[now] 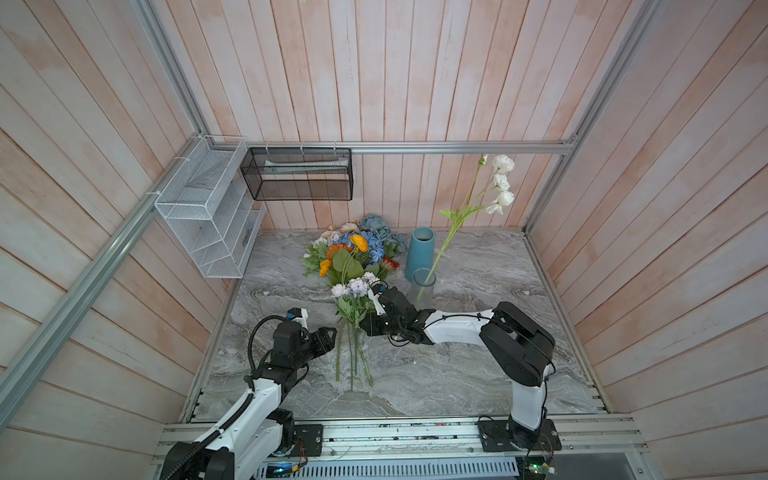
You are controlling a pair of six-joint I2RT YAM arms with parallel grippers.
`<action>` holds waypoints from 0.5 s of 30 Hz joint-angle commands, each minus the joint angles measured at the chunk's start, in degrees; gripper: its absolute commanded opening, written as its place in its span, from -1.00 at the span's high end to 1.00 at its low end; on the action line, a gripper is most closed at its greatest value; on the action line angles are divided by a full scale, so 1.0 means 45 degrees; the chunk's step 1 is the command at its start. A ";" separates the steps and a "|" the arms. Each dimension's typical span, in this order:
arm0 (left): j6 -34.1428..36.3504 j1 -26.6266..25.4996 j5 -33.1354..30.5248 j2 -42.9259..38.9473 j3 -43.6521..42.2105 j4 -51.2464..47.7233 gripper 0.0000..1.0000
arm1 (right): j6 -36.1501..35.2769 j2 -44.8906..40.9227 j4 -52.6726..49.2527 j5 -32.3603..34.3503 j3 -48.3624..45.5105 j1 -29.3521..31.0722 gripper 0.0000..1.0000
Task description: Arrange the flowers into the vase
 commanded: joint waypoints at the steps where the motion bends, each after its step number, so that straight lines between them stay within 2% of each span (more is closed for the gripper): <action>1: 0.0143 -0.0273 -0.0032 0.0451 0.0302 -0.0039 -0.50 | -0.0289 -0.0593 -0.0038 0.0469 -0.0309 -0.0415 0.73; 3: 0.0172 -0.0559 -0.0178 0.0828 0.0466 0.0003 -0.50 | -0.0474 -0.0653 0.0108 -0.0169 -0.0362 -0.0518 0.66; 6: 0.0047 -0.0759 -0.0212 0.1289 0.0572 0.0240 -0.50 | -0.0634 -0.0683 0.0427 -0.1031 -0.0473 -0.0292 0.36; 9: -0.0188 -0.0820 -0.0127 0.1567 0.0458 0.0652 -0.48 | -0.1016 -0.0573 0.0399 -0.1176 -0.0347 0.0234 0.16; 15: -0.0267 -0.0914 -0.0322 0.1682 0.0552 0.0797 -0.48 | -0.0536 0.0241 0.0008 -0.0830 0.0128 0.0523 0.11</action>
